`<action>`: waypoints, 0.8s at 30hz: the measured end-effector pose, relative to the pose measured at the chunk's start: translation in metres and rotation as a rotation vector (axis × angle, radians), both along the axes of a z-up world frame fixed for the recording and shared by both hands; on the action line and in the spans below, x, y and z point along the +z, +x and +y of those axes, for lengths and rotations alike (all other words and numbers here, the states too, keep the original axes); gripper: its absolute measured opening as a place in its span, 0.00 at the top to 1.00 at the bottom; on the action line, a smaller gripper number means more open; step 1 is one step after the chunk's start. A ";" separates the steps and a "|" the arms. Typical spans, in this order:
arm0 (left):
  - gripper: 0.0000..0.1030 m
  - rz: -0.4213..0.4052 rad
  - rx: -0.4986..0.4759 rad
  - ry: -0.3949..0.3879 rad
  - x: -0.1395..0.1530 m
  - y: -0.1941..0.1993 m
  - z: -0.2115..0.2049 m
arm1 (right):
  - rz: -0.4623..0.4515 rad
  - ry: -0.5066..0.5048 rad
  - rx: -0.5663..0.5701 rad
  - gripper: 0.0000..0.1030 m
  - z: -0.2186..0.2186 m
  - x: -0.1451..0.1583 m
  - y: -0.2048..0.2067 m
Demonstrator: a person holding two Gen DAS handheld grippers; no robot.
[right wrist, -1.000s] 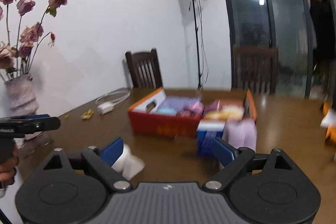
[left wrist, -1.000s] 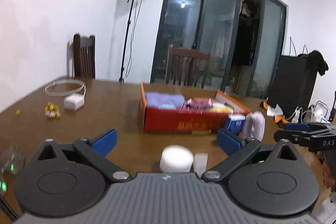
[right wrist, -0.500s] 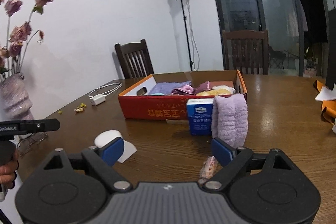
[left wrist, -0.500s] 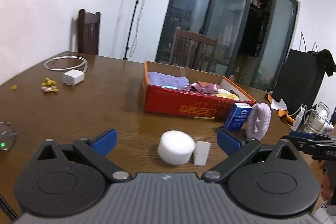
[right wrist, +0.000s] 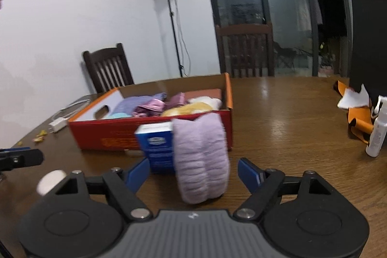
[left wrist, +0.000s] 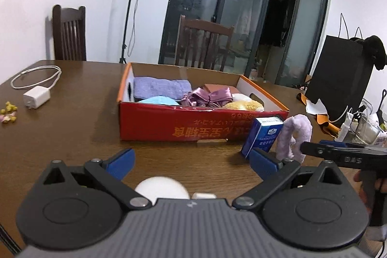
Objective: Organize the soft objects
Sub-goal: 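Grasp the lavender fuzzy towel roll with the right gripper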
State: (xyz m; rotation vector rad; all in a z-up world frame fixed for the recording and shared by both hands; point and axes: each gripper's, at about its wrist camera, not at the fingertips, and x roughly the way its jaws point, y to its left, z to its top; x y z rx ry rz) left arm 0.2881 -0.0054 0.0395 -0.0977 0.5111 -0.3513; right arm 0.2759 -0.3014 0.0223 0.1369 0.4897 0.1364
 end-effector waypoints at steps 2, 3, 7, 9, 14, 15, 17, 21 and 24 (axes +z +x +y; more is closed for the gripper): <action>0.00 -0.006 -0.006 0.015 -0.001 0.007 -0.006 | 0.011 0.006 -0.001 0.32 -0.003 -0.006 0.012; 0.00 -0.002 -0.006 0.018 -0.001 0.010 -0.008 | 0.020 0.005 0.003 0.44 -0.004 -0.010 0.020; 0.00 0.017 0.008 0.025 -0.006 0.016 -0.009 | 0.027 0.002 0.016 0.68 -0.002 -0.016 0.030; 0.00 0.023 0.033 0.025 -0.008 0.016 -0.002 | 0.002 -0.004 0.028 0.72 0.000 -0.010 0.024; 0.00 0.015 0.137 -0.016 -0.004 0.003 0.024 | -0.106 -0.065 0.142 0.74 0.016 0.020 -0.016; 0.00 0.000 0.173 -0.031 -0.002 -0.002 0.029 | -0.111 -0.084 0.193 0.74 0.023 0.024 -0.026; 0.00 -0.018 0.199 -0.066 0.001 -0.012 0.034 | -0.088 -0.138 0.305 0.73 0.044 0.027 -0.043; 0.00 -0.020 0.154 -0.145 0.005 -0.032 0.037 | -0.037 -0.223 0.516 0.69 0.088 0.013 -0.069; 0.00 -0.011 0.113 -0.165 0.000 -0.046 0.032 | 0.019 -0.207 0.599 0.63 0.110 -0.001 -0.076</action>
